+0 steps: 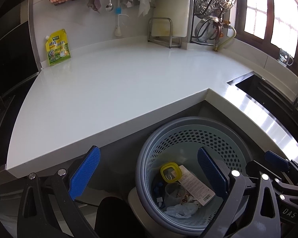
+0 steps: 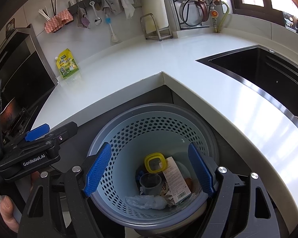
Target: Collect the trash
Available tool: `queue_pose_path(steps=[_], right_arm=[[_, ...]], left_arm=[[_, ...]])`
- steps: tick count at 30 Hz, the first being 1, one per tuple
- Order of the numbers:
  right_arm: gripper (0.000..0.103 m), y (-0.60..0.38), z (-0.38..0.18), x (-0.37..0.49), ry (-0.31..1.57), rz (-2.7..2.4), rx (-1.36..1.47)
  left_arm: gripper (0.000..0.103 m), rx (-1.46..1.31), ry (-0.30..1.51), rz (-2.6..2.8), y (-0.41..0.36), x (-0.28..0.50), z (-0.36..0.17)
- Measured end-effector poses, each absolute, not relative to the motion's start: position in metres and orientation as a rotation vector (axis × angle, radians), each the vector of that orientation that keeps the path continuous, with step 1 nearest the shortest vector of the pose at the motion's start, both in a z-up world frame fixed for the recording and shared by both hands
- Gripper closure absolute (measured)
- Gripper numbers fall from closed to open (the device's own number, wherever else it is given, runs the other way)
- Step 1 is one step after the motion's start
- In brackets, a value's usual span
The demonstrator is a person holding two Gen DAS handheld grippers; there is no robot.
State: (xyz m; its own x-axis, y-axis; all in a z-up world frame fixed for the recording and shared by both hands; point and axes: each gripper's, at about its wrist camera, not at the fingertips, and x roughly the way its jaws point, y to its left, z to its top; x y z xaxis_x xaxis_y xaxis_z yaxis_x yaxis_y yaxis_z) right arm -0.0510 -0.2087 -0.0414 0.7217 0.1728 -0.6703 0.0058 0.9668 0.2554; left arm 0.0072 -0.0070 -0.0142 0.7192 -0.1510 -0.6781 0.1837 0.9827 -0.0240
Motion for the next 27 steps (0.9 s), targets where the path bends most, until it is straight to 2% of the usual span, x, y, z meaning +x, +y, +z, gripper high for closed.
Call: queue_pose_path(steps=[27], right_arm=[[0.027, -0.205, -0.036, -0.055, 0.745, 0.099, 0.232]], left_arm=[[0.007, 0.048, 0.715, -0.166, -0.005, 0.0, -0.004]])
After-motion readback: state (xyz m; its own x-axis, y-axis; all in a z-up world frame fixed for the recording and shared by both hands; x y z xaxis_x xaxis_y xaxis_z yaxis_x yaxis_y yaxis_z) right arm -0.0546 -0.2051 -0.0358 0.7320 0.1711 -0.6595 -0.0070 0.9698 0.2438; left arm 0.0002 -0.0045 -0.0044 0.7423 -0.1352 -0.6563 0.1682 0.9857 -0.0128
